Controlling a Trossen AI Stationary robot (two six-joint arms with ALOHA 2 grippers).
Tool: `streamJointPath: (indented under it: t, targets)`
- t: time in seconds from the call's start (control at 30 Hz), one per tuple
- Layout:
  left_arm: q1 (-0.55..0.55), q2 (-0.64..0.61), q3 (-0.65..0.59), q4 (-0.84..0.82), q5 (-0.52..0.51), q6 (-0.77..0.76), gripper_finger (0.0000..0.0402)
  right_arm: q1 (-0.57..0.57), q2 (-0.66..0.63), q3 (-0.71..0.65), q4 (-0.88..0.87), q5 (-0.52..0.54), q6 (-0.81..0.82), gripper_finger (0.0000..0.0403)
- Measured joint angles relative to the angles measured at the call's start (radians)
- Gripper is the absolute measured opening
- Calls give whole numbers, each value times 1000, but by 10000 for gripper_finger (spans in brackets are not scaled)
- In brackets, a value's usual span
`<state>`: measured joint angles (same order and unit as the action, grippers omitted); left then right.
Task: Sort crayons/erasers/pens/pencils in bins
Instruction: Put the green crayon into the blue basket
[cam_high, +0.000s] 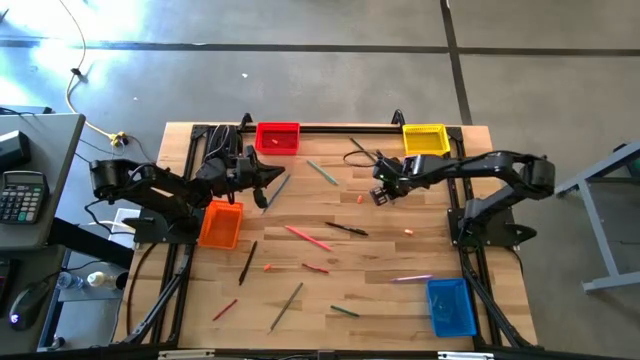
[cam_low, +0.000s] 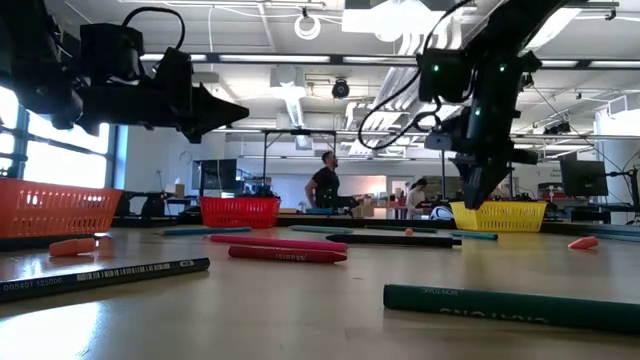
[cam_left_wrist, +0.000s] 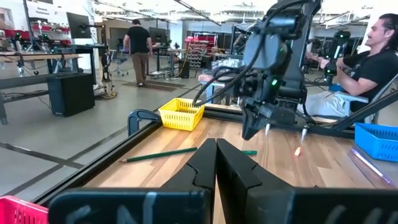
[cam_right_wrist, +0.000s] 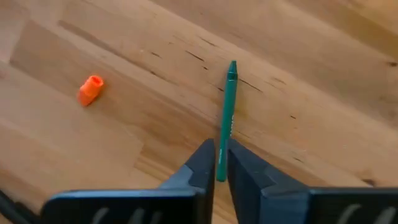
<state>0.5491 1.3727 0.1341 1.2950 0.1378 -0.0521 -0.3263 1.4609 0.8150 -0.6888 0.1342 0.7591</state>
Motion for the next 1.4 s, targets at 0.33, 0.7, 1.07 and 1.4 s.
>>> streamJointPath:
  t: [0.33,0.7,1.07,1.4]
  targets:
    - [0,0,0,-20,-28,2,0,-62,95,0,35,-17,-18,94]
    - [0,0,0,-20,-29,2,0,-106,178,4,65,-34,-44,69]
    - [0,0,0,-20,-29,-1,0,-106,180,4,53,-39,-45,12]
    - [0,0,0,-19,-29,-8,0,-101,120,96,-136,-66,-42,13]
